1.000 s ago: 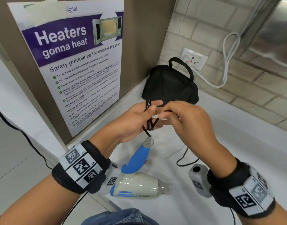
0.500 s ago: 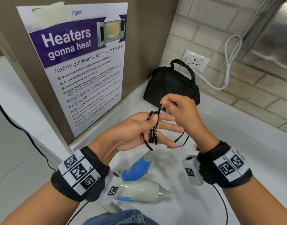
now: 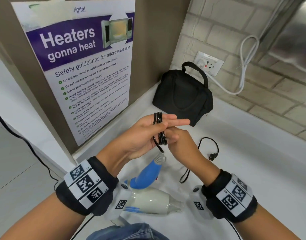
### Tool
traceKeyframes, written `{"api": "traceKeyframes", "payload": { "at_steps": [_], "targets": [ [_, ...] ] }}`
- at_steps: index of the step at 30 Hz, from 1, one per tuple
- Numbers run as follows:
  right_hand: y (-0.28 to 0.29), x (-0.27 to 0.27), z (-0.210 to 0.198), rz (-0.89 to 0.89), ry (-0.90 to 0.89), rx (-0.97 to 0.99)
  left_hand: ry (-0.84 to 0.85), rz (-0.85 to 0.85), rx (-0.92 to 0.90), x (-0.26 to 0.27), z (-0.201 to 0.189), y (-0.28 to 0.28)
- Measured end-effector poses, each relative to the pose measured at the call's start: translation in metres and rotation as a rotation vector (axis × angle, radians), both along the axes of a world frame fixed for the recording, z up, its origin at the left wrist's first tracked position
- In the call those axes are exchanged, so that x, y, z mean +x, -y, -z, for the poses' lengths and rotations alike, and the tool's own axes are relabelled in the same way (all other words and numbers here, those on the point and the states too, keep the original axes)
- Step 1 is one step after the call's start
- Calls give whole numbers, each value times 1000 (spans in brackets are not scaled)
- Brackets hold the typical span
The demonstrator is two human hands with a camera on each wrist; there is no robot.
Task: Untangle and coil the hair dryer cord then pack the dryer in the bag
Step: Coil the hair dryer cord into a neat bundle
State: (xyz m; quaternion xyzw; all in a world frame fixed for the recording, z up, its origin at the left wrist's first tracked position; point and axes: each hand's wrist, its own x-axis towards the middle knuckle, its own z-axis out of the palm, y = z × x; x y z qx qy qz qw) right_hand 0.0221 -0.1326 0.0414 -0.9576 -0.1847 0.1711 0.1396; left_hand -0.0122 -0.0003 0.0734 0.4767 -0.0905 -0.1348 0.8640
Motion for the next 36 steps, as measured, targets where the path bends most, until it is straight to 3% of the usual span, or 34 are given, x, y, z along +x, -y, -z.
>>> {"api": "traceKeyframes", "payload": {
  "at_steps": [1,2,7,15,20,27,32,36],
  "targets": [
    [19,-8,-11,-111,27,138,-7,-30,-23,1,1,0],
    [16,-12,-26,-79,71,291,-10,-56,-47,2,2,1],
    [15,-23,-18,-210,185,286,-28,-151,-94,6,3,2],
    [36,-43,-26,-221,240,240,-61,-273,57,13,4,-3],
    [36,-38,-48,-236,442,232,-56,-268,137,14,4,1],
    [26,-15,-76,-288,636,323,3,-141,243,10,-3,4],
    [23,13,-79,-245,619,291,82,53,203,3,-8,-2],
    [24,30,-81,-197,603,423,76,184,173,-3,-6,-8]
  ]
}}
